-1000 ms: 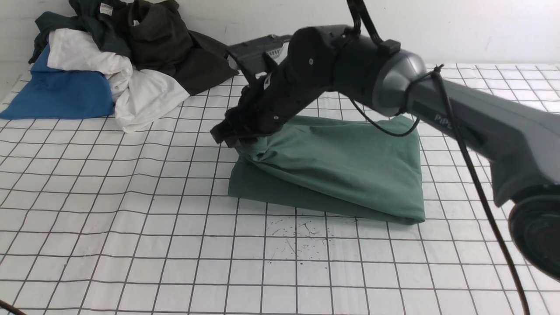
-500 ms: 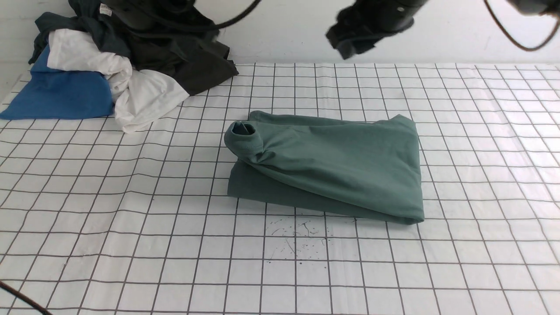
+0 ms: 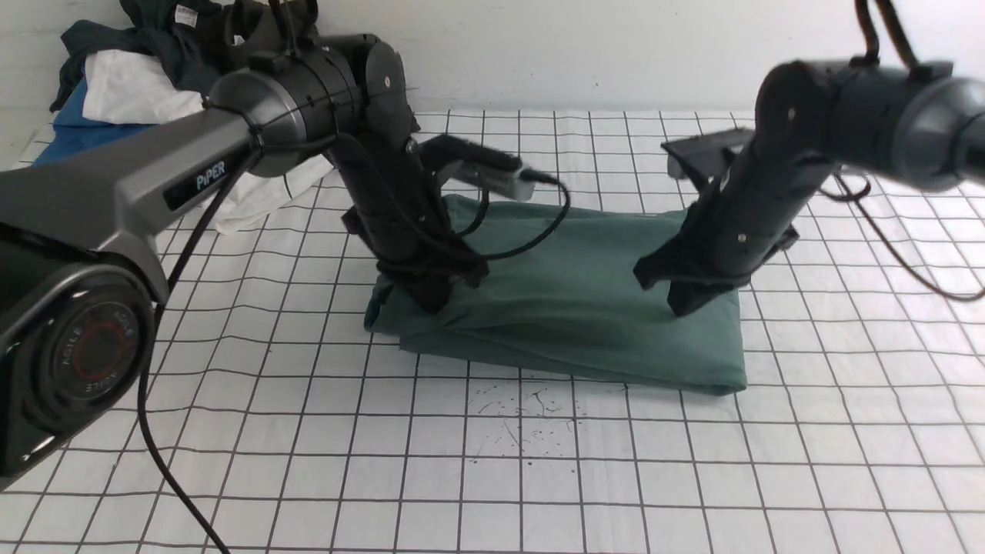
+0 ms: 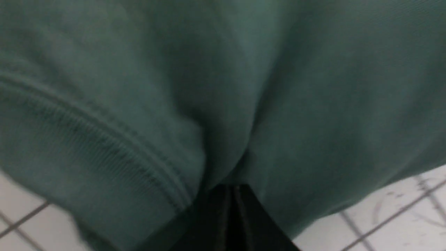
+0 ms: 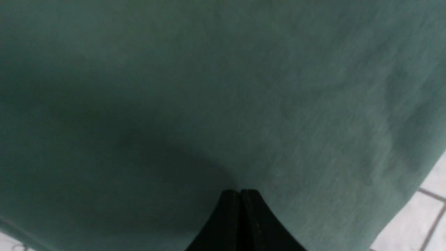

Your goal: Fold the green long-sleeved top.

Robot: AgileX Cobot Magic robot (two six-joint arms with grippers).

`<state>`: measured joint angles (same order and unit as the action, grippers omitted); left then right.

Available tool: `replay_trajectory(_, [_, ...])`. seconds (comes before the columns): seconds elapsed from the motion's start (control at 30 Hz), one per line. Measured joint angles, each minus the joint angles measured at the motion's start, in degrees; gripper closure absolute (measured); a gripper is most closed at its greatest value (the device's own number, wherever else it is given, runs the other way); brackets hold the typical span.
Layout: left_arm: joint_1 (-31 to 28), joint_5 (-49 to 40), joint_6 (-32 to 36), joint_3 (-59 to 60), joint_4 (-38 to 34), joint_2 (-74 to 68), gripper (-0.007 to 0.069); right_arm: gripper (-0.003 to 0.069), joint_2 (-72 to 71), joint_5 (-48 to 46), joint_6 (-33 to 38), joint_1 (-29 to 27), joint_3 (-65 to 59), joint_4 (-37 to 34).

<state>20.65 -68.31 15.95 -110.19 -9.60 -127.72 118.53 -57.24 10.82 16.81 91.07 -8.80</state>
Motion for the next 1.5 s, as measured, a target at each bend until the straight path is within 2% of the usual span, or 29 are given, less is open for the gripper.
replay_trajectory(0.13, [-0.07, -1.07, -3.07, 0.0, 7.51, -0.61, 0.0632, 0.0673, 0.79, 5.99, 0.0, 0.0, -5.85, -0.27])
replay_trajectory(0.43, [-0.14, -1.4, -3.45, 0.0, 8.45, 1.53, 0.0632, 0.0673, -1.3, 6.81, 0.0, 0.0, -6.72, -0.16])
replay_trajectory(0.57, [-0.14, -1.88, -3.45, 0.0, 8.65, 10.55, 0.0631, 0.0673, -10.28, 6.12, 0.0, 0.0, -6.27, 1.72])
replay_trajectory(0.67, [-0.14, -2.08, -3.45, 0.07, 8.82, 22.34, 0.0631, 0.0673, -22.45, 6.17, 0.0, 0.0, -6.03, 3.77])
replay_trajectory(0.83, [-0.14, -2.38, -4.19, 5.93, 9.6, 37.66, 0.0631, 0.0673, -36.69, 5.72, 0.0, 0.0, -5.89, 4.5])
replay_trajectory(0.97, [-0.14, -0.74, -5.79, 21.84, 9.94, 52.55, 0.0631, 0.0673, -51.28, 8.38, 0.0, 0.0, -11.42, 2.95])
replay_trajectory(1.13, [-0.14, 7.12, -6.83, 40.42, 10.15, 67.12, 0.0631, 0.0673, -63.75, 14.75, 0.0, 0.0, -21.63, 0.57])
replay_trajectory(1.2, [-0.14, 12.92, -8.31, 53.97, 10.2, 78.57, 0.0631, 0.0673, -73.32, 20.36, 0.0, 0.0, -30.43, -0.77])
replay_trajectory(1.33, [-0.14, 17.92, -11.4, 65.86, 10.85, 91.28, 0.0631, 0.0673, -81.92, 25.25, -0.05, 0.0, -37.76, -1.41])
replay_trajectory(1.37, [-0.14, 19.88, -13.48, 70.88, 11.55, 98.54, 0.0631, 0.0673, -85.61, 26.75, -0.05, 0.0, -40.68, -1.56])
replay_trajectory(1.5, [-0.14, 20.88, -16.68, 78.77, 13.6, 111.13, 0.0631, 0.0673, -90.93, 27.3, -0.05, 0.0, -45.51, -1.97])
